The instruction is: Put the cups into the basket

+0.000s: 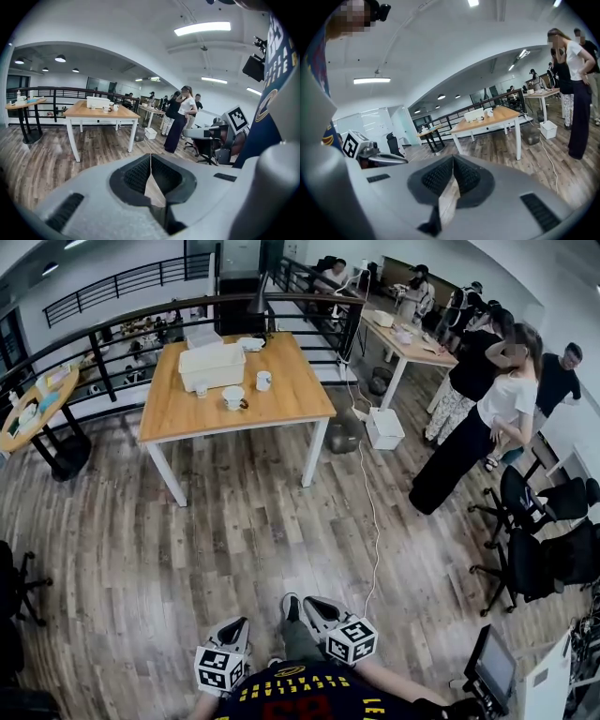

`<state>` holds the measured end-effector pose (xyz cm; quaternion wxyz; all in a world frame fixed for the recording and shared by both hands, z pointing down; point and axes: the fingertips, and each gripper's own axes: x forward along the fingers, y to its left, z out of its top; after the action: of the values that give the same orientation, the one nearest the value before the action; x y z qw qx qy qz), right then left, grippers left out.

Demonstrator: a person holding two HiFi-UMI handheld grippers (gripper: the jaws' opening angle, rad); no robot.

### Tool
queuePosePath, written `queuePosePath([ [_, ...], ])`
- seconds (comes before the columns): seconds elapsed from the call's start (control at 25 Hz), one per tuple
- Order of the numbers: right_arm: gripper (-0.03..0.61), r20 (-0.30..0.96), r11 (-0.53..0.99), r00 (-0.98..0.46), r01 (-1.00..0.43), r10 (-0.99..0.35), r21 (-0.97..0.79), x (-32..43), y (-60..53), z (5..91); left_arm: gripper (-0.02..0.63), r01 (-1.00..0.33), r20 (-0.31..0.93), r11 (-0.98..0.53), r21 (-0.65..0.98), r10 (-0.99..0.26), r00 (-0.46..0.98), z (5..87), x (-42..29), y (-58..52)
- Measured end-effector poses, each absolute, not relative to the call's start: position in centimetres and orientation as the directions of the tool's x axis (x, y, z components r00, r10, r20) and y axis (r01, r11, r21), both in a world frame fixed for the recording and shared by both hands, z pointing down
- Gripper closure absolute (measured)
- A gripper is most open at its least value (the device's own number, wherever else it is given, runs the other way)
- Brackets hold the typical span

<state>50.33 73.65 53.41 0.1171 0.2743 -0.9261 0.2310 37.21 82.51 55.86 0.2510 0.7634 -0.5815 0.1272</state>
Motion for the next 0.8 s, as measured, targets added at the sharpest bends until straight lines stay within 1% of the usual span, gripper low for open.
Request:
queuePosePath([
  [0.12, 0.565, 0.36, 0.736, -0.823, -0.559, -0.439, -0.381, 49.3, 69.9, 53.8, 0.601, -0.953, 0.512, -0.195, 0.231, -0.809, 0.289, 56.2, 36.4, 79.5],
  [0.32, 0.565, 0.372, 0.742, -0.833, -0.542, -0.41, -0.395, 47.2, 63.5, 54.2, 0.601, -0.955, 0.507, -0.182, 0.233, -0.815, 0.279, 55.4, 35.1, 72.9],
  [0.64, 0.565, 0.389, 0.733, -0.843, -0.523, -0.37, -0.435, 45.3, 53.4, 54.7, 0.601, -0.952, 0.521, -0.174, 0.253, -0.804, 0.285, 54.9, 35.1, 62.3],
  [0.8, 0.565, 0.401, 0.73, -0.843, -0.521, -0.358, -0.443, 43.9, 49.1, 55.1, 0.601, -0.961, 0.525, -0.14, 0.24, -0.813, 0.25, 54.8, 33.1, 58.1],
])
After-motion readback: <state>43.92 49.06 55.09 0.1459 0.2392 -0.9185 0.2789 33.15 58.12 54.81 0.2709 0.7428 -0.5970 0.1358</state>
